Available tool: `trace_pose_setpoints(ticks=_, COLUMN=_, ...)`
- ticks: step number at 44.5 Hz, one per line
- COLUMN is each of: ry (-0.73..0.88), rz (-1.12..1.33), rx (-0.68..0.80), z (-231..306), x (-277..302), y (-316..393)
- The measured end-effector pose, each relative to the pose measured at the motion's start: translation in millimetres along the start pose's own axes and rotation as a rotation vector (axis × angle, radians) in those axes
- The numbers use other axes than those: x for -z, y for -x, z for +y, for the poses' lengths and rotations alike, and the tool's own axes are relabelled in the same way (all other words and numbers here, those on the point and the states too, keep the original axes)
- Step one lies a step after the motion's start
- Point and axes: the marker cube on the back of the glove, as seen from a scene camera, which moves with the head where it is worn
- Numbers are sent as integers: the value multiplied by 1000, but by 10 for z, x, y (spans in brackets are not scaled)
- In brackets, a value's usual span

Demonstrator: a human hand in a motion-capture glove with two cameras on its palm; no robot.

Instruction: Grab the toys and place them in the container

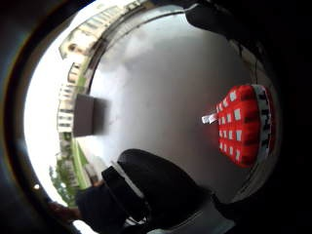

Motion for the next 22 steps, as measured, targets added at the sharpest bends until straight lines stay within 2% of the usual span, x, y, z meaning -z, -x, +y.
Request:
trace_pose_setpoints(ticks=8, ry=65, rz=20, rx=-42, z=52, x=-424, y=-228)
trace_pose_setpoints(ticks=22, ry=90, rz=41, rx=-49, z=52, x=-543, y=-306)
